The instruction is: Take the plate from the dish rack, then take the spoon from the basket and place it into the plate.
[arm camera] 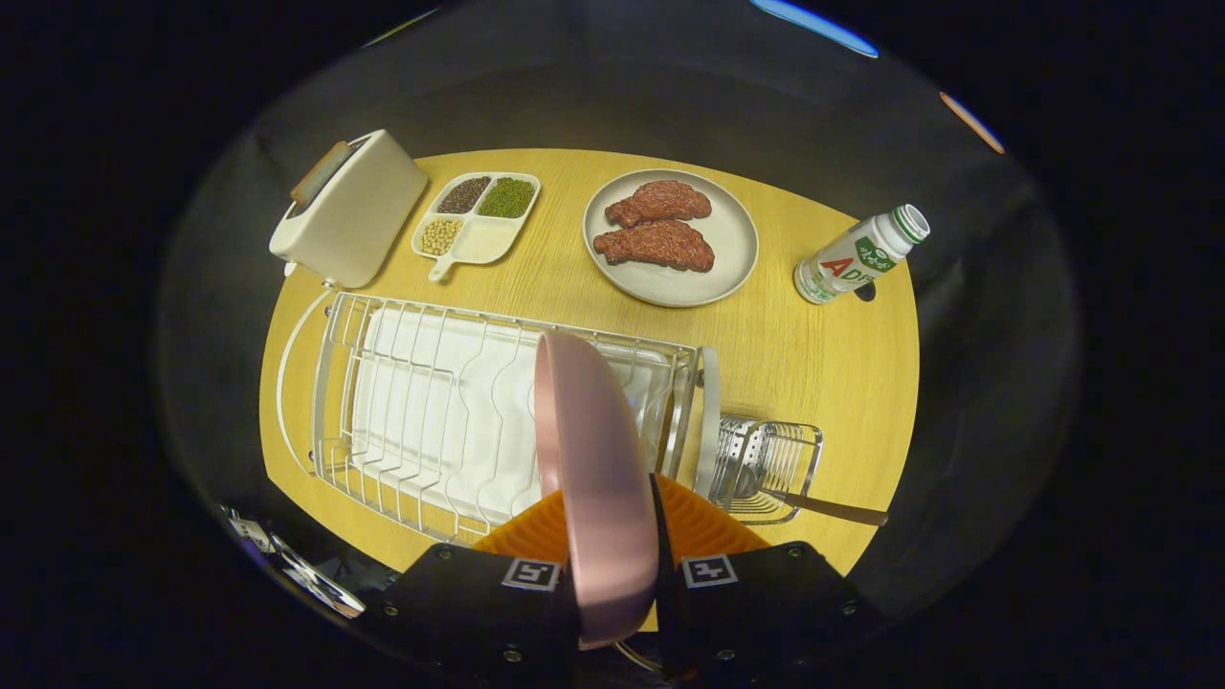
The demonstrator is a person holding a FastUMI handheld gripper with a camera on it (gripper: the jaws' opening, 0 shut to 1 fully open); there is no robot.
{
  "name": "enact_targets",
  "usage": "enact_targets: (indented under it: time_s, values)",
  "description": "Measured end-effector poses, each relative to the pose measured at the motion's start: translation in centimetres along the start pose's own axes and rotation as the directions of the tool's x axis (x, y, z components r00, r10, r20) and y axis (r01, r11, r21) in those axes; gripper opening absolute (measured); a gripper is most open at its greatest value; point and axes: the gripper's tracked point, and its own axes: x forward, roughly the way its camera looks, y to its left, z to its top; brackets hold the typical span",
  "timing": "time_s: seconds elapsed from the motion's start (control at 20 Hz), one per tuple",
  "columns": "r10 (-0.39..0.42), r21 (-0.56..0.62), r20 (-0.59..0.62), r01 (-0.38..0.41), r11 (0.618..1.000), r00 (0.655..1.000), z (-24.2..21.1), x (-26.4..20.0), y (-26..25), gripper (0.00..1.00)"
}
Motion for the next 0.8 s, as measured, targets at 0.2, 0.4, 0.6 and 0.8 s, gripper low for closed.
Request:
enact_targets:
  time_s: [0.2,0.4,0.6,0.8]
  values:
    - [0.105,0.036,-0.004,-0.105,0.994,0.994,-0.9,0.8,0.7,0.27]
    - [0.197,0.022,0.024,-0.197,0.980,0.980,-1.5,0.1,1.7,0.27]
    - [0.359,0.131,0.054,-0.363,0.923,0.932,-3.3,-1.1,2.6,0.27]
    - [0.485,0.241,0.114,-0.497,0.834,0.867,-6.8,-2.2,2.6,0.27]
